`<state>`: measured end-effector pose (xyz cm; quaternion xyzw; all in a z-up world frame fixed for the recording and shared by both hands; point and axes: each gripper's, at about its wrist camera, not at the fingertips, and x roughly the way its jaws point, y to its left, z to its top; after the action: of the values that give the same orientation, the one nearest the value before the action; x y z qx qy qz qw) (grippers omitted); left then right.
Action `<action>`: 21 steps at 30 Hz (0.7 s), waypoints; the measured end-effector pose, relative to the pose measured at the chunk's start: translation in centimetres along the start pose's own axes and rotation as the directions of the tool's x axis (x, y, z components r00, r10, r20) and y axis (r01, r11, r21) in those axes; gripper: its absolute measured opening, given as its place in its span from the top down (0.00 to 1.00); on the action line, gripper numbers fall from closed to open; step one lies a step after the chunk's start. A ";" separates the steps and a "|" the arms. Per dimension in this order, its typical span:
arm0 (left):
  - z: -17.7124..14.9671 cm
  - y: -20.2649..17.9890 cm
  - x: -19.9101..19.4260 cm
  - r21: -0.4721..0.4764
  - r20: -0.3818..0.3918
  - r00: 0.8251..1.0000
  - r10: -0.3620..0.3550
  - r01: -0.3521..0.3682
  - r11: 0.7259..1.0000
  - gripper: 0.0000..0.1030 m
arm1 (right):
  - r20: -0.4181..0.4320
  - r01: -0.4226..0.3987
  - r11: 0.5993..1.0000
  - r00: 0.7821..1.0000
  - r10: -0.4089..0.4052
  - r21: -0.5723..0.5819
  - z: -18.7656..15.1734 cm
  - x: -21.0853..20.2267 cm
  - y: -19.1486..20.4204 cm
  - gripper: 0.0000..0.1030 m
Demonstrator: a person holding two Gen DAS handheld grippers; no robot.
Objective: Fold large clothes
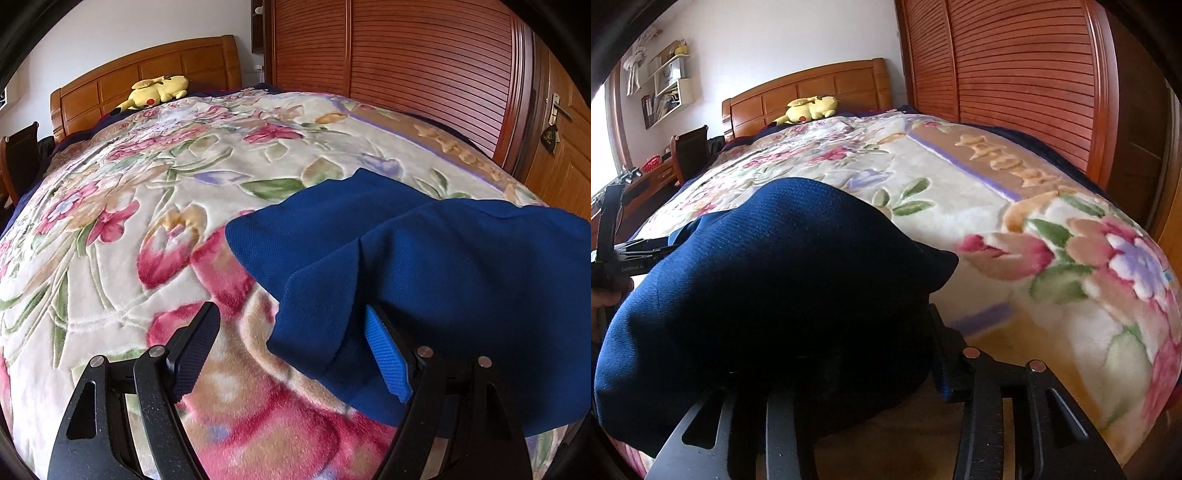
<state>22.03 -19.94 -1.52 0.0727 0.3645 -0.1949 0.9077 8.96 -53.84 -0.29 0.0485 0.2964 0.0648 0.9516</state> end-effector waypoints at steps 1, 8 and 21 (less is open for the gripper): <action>0.0 0.0 0.0 0.000 0.000 1.000 0.000 0.000 1.000 0.22 | -0.001 -0.001 1.000 1.000 0.001 -0.001 0.0 0.0 0.0 0.58; 0.1 0.1 0.2 -0.002 -0.005 1.000 -0.004 0.004 1.000 0.22 | -0.007 -0.006 1.000 1.000 0.006 0.004 -0.1 -0.1 -0.2 0.57; -0.1 0.4 -2.0 -0.004 0.035 0.999 0.041 -0.041 0.999 0.22 | -0.018 -0.150 0.989 0.988 0.150 0.015 -0.4 -0.8 0.1 0.86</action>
<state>20.83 -18.92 -0.19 0.0750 0.3474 -0.1770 0.9178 8.09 -53.87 -0.18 0.0766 0.3013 0.1347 0.9409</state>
